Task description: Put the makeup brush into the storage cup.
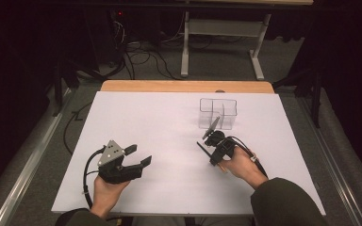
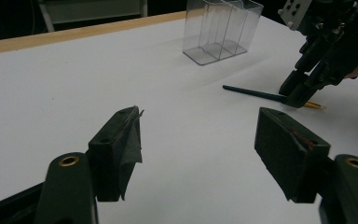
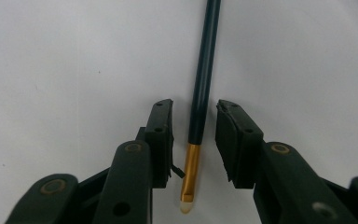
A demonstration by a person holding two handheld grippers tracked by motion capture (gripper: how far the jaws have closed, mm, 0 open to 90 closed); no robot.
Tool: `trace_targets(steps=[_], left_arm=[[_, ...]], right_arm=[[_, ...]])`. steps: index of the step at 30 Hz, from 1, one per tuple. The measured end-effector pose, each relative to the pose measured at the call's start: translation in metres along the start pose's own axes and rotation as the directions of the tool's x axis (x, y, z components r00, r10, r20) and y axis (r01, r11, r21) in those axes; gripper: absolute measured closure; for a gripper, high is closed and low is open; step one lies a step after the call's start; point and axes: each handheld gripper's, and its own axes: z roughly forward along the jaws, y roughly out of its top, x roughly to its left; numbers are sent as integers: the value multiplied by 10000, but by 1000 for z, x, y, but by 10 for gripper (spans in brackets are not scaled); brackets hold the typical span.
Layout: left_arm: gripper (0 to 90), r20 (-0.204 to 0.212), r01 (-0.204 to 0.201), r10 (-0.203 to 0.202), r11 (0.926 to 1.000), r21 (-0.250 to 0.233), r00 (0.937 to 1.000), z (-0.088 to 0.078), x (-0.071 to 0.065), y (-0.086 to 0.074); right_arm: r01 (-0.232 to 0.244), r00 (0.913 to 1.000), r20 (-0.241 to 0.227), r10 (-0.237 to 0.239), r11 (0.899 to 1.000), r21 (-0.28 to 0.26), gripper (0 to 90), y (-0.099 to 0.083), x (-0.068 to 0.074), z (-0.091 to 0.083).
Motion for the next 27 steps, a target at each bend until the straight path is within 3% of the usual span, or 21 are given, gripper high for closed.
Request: trace_targets(steps=[10, 11, 13, 14, 17, 18, 27], left_arm=[[316, 5, -51, 51, 10000, 40, 10000, 0, 0, 0], [316, 4, -24, 24, 10000, 20, 10000, 0, 0, -1], [316, 8, -14, 14, 10000, 2, 10000, 0, -1, -1], [317, 15, -29, 29, 10000, 10, 10000, 0, -1, -1], [316, 17, -85, 85, 9999, 58, 10000, -1, -1, -1], [316, 18, -90, 90, 9999, 67, 10000, -1, -1, -1], [316, -7, -210, 210, 9993, 308, 9998, 2, -1, -4]], right_arm=[[32, 9995, 305, -40, 9997, 257, 753, 1, 3, 3], [245, 9985, 476, -257, 9993, 273, 765, 1, 4, 3], [156, 9985, 526, -174, 9993, 329, 774, 1, 6, 3], [412, 9968, 675, -435, 9985, 357, 810, 2, 9, 4], [650, 9955, 674, -672, 9973, 345, 837, 1, 10, 4], [476, 9967, 641, -496, 9984, 311, 841, 1, 12, 5], [785, 9954, 542, -791, 9968, 128, 848, -2, 9, 4]])
